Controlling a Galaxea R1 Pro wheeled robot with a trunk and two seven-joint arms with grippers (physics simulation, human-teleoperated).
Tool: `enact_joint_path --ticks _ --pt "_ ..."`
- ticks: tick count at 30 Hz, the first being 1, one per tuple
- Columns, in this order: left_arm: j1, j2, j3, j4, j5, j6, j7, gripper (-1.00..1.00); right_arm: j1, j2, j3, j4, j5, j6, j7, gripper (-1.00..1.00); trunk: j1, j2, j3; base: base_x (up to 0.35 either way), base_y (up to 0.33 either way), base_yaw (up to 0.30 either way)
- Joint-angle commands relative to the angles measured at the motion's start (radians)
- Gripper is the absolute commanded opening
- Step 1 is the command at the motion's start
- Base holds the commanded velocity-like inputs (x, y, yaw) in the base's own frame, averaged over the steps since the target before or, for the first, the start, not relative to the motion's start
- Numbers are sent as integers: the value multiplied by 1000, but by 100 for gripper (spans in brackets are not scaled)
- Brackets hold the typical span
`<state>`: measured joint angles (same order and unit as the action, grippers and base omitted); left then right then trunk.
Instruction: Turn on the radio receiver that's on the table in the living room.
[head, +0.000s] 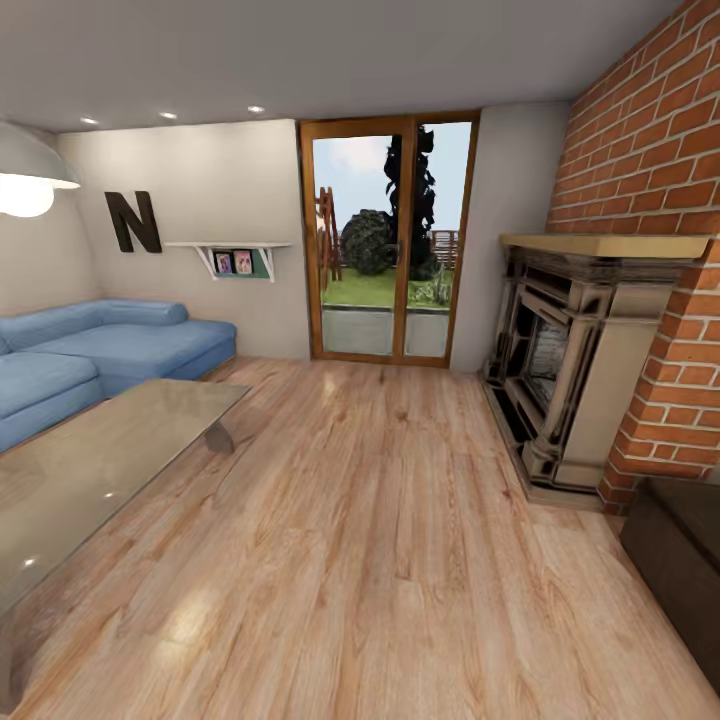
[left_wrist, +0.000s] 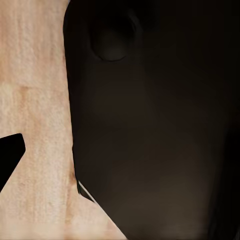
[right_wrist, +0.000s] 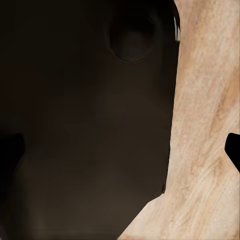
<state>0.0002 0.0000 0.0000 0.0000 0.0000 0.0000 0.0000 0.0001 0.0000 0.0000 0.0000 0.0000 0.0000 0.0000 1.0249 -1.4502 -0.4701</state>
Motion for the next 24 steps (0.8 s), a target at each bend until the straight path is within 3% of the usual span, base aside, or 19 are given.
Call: enact_joint_path --ticks 1,8,24 --pt "0 0 0 0 0 0 0 100 0 0 0 0 0 0 0 100 0 0 0 0 0 0" --pt "-2 0 8 -14 4 -10 -5 100 -2 3 40 -1 -9 -12 0 100 0 0 0 0 0 0" --pt "-2 0 10 -31 6 -11 -3 100 -2 4 129 0 -99 -39 2 100 0 0 0 0 0 0"
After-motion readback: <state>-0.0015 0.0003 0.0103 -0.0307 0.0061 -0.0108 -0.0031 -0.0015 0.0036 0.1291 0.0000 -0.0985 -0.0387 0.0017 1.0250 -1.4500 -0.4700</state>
